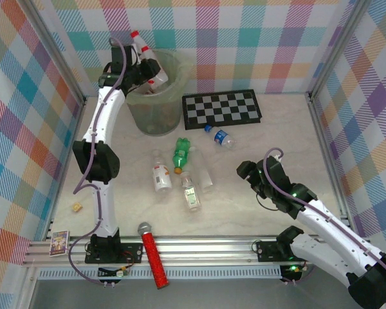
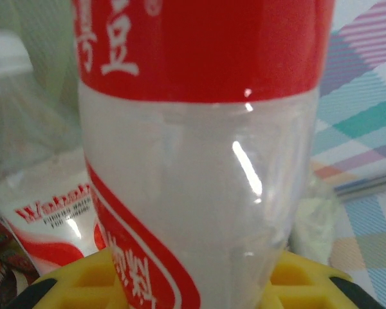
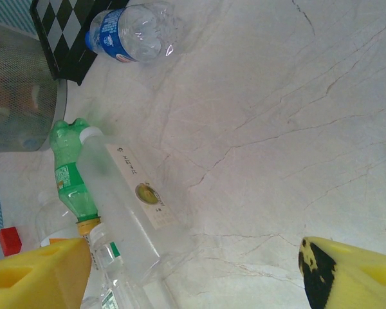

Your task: Put the plastic bottles in the bin

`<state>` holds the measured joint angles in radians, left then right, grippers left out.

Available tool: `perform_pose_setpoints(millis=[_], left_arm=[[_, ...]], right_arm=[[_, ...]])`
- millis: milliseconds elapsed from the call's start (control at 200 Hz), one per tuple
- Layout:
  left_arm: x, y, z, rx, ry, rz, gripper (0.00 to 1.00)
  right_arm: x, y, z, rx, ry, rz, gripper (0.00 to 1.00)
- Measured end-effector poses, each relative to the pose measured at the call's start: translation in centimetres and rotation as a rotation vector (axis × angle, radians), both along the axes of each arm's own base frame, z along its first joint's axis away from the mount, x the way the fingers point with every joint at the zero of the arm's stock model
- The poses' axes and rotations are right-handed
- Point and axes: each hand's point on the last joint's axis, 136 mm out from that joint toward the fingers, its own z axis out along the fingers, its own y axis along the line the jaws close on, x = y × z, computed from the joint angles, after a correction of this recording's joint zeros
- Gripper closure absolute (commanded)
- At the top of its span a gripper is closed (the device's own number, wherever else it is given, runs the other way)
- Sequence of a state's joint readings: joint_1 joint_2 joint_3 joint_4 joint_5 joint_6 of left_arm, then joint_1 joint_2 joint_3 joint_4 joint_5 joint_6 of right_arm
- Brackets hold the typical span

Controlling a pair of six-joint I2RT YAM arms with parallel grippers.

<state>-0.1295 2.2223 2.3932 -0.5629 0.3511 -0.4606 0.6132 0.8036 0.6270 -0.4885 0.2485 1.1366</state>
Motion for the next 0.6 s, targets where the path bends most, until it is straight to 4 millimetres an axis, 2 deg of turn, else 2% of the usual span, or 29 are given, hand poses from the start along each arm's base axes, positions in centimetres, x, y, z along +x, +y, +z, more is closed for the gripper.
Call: perform_pose_setpoints(millis=[165,295,420,600], left_arm=[[-0.5,-0.8,-2.4,-0.011,0.074,-0.030,0.40],[-0.7,-0.9,-2.7,0.004,0.083,-0.039,0.29],[-0.9,-0.7,-3.1,0.044,0.082,-0.051,0.22],[-1.0,0.6,-3.1,0.117,0.068,-0.038,0.21]], right_arm=[[0.0,0.0,-0.1,-0.006,0.002,0.004,0.16],[0.1,0.1,-0.5,-0.021,0.015,0.009,0.15],[0.1,0.2,-0.9,-0.029,0.026,0.019,0.15],[0.1,0.4,-1.3,-0.034,0.040,0.027,0.15]])
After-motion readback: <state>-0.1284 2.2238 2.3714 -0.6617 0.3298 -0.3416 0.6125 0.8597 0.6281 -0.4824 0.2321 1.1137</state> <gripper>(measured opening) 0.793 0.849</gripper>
